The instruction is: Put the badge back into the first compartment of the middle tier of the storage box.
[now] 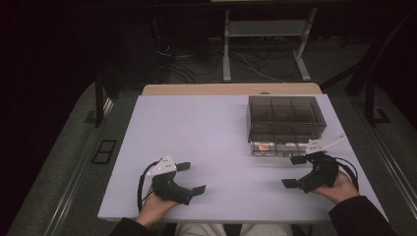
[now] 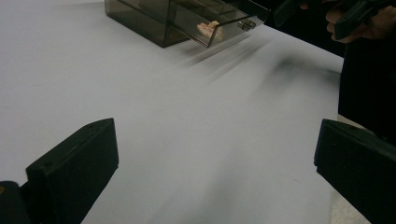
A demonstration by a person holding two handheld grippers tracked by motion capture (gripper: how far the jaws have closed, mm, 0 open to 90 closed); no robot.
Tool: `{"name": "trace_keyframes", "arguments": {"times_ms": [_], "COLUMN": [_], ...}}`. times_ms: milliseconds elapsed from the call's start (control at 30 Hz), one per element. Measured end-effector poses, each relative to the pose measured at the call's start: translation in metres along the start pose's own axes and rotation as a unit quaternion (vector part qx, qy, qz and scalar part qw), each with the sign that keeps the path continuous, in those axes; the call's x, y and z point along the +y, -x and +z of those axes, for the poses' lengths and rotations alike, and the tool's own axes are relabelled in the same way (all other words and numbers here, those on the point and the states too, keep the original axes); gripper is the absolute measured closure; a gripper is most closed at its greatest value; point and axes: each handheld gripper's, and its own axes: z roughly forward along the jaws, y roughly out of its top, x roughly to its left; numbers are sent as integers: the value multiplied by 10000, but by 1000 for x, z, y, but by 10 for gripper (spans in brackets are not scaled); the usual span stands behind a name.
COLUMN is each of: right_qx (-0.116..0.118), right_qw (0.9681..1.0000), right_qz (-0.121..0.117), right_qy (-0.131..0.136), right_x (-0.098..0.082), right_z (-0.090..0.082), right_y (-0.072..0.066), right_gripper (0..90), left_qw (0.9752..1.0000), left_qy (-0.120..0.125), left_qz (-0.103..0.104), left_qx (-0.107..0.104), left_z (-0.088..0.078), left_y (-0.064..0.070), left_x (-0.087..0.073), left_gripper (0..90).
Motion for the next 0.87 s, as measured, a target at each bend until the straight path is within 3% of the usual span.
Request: {"name": "trace_keyframes", "arguments": {"times_ms": [367, 767, 867], "right_qx": [-207, -749, -788], "right_qw": [9983, 9922, 9910], "right_qz": [354, 648, 709], "right_qy": [421, 750, 821], "right_x": [-25, -50, -54], "right_z": [2, 1, -1], "right_y": [-6, -5, -3], "right_gripper": [3, 3, 3], "left_qw": [10000, 10000, 10000], "left_qy": [13, 4, 2], "left_qz": [-12, -18, -13], "left_qx": [41, 27, 10], "left_z": [-1, -2, -1], "left_y": [-1, 0, 0], "left_x": [0, -1, 0], "left_gripper": [0, 0, 0]}}
